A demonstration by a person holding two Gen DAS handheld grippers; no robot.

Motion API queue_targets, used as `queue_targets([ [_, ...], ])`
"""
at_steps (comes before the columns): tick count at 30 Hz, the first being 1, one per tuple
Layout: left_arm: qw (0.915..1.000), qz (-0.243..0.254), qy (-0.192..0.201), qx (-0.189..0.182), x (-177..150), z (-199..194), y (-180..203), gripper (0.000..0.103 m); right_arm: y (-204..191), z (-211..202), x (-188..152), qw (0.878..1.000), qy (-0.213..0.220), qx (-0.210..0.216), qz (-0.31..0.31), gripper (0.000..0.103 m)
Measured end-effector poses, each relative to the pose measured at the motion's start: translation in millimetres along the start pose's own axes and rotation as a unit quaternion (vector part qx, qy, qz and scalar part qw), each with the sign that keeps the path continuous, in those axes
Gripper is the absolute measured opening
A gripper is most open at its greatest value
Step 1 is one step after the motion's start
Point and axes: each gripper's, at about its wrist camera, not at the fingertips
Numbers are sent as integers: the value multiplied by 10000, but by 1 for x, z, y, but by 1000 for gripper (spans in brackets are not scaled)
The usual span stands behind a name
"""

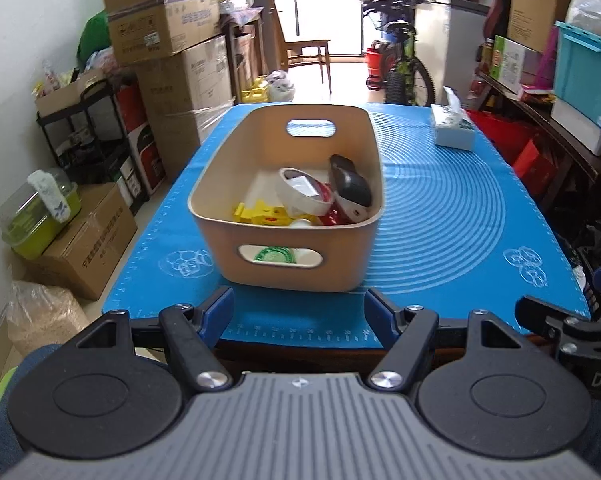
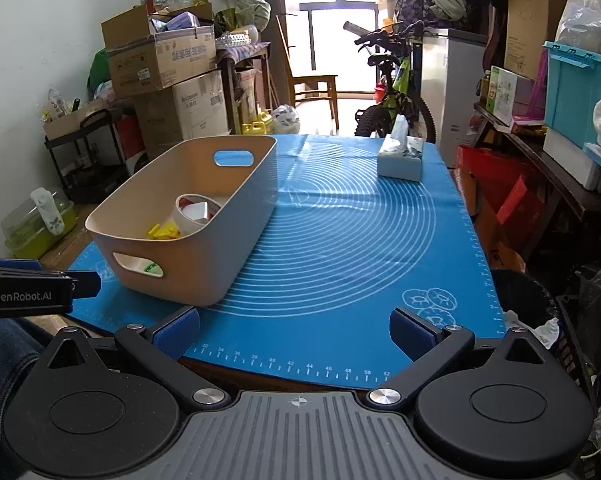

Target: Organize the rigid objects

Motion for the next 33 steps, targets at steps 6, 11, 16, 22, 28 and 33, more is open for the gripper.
queue_targets([
  [6, 9999, 118, 24, -106, -13, 1, 4, 72, -5, -15, -20, 9994, 298, -180, 83, 100],
  [11, 9998, 92, 110, -147, -23, -1, 5, 72, -7, -19, -30, 9992, 331, -143, 171, 100],
  [16, 9994, 193, 174, -248, -32, -2, 8, 72, -7, -18, -34, 9990, 385, -116, 208, 100],
  [22, 9993, 206, 142, -268, -39, 1, 8, 72, -3, -18, -35, 9984, 397, -178, 356, 100],
  [28, 9992, 310, 125, -240, -43, 4, 9, 72, -6, -16, -34, 9986, 377, -213, 317, 100],
  [33, 9992, 279, 98, -276, -43, 4, 8, 72, -9, -13, -33, 9990, 294, -242, 248, 100],
])
Point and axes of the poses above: each gripper's, at about its wrist camera, not at the fingertips, and z roughly the way its jaws point, y to its right, x to its top, and after that the axes turned 12 degrees about -z, right-handed
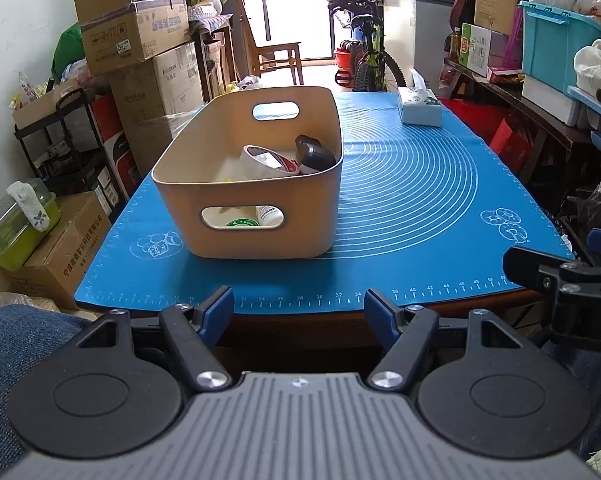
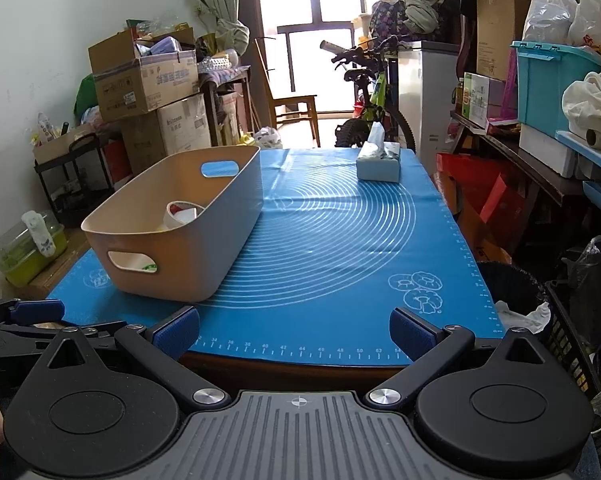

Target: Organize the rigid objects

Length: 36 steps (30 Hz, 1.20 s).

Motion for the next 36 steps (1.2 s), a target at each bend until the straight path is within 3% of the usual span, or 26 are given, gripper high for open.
queue_targets([
  [36, 9997, -204, 41, -90, 3, -1, -5, 73, 0, 1, -3, 9998, -44, -64, -192, 100],
])
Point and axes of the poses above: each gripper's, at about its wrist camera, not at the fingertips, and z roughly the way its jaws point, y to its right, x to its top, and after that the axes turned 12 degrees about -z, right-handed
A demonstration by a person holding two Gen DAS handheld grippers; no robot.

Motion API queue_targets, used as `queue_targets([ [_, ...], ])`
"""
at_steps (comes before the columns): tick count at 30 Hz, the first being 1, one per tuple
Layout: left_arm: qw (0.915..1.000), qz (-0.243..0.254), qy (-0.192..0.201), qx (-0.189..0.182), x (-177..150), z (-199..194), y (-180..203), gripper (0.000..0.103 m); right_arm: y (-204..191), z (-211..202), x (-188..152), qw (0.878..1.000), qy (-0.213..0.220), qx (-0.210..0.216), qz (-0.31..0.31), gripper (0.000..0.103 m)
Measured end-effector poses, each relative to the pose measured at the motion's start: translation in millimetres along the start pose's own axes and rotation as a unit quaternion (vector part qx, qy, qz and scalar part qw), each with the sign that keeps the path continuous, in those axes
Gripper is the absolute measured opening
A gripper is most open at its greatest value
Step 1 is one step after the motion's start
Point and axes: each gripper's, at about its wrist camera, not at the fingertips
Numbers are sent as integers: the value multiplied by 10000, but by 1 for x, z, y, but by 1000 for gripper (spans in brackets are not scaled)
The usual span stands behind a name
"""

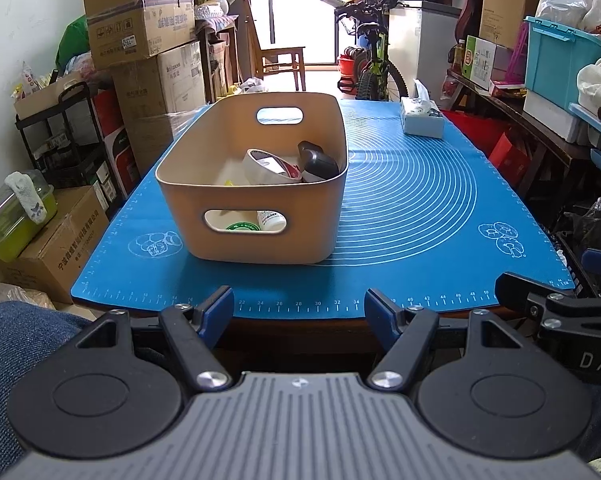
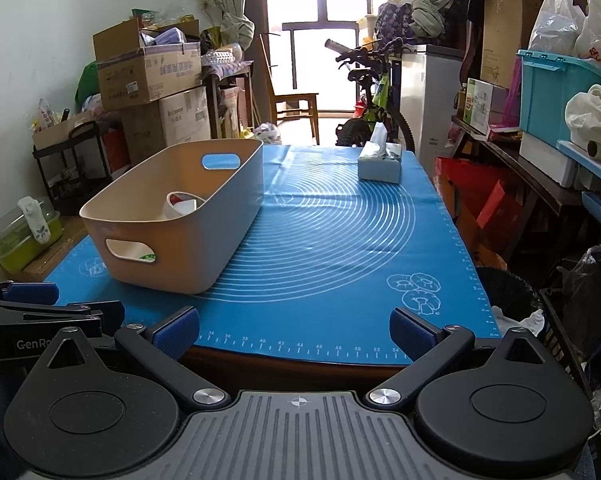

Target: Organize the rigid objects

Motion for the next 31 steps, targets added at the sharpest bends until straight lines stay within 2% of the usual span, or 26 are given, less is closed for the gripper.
queue_targets([
  [31, 10000, 2, 23, -13, 2, -1, -1, 73, 1, 1, -2, 10000, -19, -12, 5, 100],
])
Point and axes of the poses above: each gripper's, at about its wrist camera, not at the fingertips, and z roughly the way its jaws point, y to its right, x to its top, and after that the axes turned 12 degrees about -z, right-handed
